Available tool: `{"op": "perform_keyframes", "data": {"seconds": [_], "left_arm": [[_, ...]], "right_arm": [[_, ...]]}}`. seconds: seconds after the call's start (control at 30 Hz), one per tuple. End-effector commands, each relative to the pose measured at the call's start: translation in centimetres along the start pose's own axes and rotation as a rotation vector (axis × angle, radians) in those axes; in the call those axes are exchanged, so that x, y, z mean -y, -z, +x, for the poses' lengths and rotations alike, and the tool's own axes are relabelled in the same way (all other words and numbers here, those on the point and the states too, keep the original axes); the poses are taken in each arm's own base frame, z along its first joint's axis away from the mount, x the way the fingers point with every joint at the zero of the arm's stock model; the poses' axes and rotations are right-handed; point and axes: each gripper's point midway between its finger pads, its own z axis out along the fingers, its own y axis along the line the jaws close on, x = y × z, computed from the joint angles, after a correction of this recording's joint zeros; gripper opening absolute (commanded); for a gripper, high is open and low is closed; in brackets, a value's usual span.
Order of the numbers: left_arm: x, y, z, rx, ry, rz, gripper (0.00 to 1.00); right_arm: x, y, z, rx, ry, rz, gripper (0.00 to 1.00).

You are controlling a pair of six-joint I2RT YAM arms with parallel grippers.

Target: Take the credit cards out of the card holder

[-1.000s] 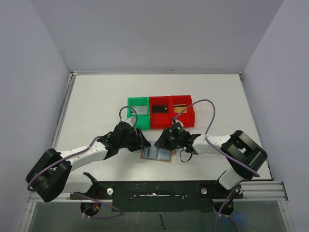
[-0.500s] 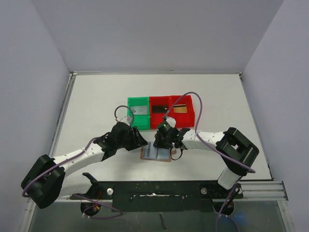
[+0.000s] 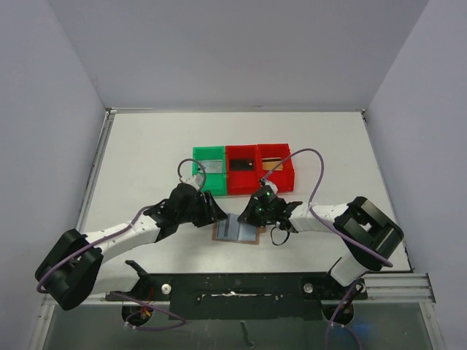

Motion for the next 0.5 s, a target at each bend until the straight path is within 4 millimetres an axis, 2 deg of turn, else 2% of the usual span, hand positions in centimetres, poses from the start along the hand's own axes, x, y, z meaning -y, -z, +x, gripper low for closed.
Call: {"op": "perform_keyframes", "data": {"seconds": [0.0, 0.13, 0.3, 0.47], "left_arm": [[3.0, -0.2, 0.0, -0.014, -0.022, 0.134, 0.44], [3.2, -0.6, 0.6, -0.034, -0.028, 0.146, 0.44], [1.9, -1.5, 1.2, -0.058, -0.001, 0.095, 0.44], [1.6, -1.7, 0.7, -0.03, 0.005, 0.07, 0.47]], "right_arm": [[3.0, 0.0, 1.9, -0.061, -0.035, 0.033, 0.02], [3.3, 0.0, 1.8, -0.056, -0.046, 0.027, 0.02], [3.6, -0.1, 1.8, -0.057, -0.059, 0.027, 0.02], [4.0, -0.2, 1.9, -0.062, -0.07, 0.031, 0.01]]}}
